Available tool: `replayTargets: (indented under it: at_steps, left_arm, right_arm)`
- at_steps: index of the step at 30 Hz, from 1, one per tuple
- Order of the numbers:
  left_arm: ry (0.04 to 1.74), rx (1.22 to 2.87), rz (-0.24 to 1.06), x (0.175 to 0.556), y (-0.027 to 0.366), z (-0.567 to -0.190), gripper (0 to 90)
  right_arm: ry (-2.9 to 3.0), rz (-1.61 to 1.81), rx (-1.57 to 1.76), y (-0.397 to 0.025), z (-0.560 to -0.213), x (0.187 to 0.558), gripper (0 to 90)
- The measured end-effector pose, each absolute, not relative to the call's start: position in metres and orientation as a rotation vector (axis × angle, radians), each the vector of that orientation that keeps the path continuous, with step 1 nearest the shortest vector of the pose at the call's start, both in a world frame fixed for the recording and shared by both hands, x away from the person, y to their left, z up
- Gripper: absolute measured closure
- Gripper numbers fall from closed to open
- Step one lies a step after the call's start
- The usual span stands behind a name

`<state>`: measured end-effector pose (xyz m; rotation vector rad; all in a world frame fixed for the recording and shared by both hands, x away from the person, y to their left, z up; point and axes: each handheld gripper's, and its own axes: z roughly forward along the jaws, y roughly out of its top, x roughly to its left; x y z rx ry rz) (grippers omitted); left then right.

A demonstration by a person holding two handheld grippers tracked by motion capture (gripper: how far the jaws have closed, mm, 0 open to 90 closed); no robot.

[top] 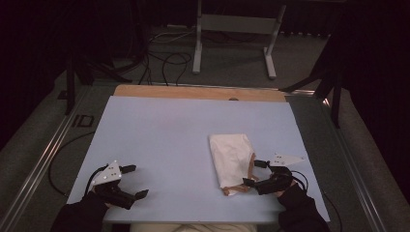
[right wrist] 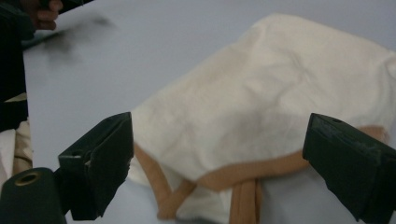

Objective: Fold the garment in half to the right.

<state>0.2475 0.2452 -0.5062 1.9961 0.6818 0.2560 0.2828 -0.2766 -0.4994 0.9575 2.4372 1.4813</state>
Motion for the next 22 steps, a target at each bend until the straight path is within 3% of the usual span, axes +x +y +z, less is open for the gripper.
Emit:
replayTargets:
  at_steps: [22]
  left_arm:
    - [0.681,1.972,0.267,0.246,0.25,-0.506,0.1]
  right_arm:
    - [2.389,1.427,0.995,-0.286,-0.505,0.271,8.8]
